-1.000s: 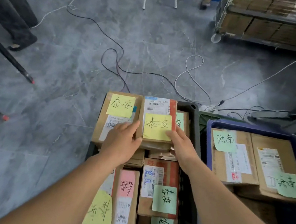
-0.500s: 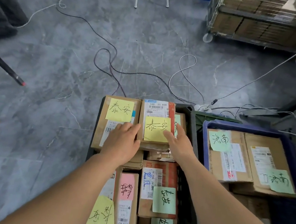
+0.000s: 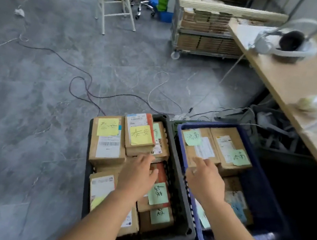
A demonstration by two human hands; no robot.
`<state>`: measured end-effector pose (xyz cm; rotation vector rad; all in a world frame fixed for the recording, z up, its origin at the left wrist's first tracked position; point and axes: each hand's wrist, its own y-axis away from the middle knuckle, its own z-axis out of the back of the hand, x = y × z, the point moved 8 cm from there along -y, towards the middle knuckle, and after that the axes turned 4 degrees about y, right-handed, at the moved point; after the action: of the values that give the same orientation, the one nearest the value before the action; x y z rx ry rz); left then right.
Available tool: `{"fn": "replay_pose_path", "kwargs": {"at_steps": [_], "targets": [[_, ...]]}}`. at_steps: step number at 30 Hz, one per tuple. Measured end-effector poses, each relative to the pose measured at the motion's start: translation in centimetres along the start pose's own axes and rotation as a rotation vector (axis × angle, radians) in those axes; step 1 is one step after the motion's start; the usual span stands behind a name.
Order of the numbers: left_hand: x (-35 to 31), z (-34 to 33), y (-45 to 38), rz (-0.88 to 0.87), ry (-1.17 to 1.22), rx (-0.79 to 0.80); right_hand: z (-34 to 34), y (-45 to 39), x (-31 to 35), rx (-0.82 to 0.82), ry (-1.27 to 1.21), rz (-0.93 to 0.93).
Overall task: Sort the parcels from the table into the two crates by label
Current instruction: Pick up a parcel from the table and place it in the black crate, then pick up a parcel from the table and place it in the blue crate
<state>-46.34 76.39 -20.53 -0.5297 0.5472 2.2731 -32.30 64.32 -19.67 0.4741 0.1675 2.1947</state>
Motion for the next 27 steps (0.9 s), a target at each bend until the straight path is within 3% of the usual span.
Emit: {"fn": "replay_pose_path", "kwargs": {"at_steps": [15, 27], "targets": [[-22.0, -2.8, 6.1, -0.452, -0.021, 0.057, 13.4, 15.5, -14.4, -0.377, 0.046, -0.262], [-40.4, -12.1, 20.6, -0.752, -0.052, 0.11, 16.8, 33.2, -32.0, -0.548, -0.043, -0.514]]}}
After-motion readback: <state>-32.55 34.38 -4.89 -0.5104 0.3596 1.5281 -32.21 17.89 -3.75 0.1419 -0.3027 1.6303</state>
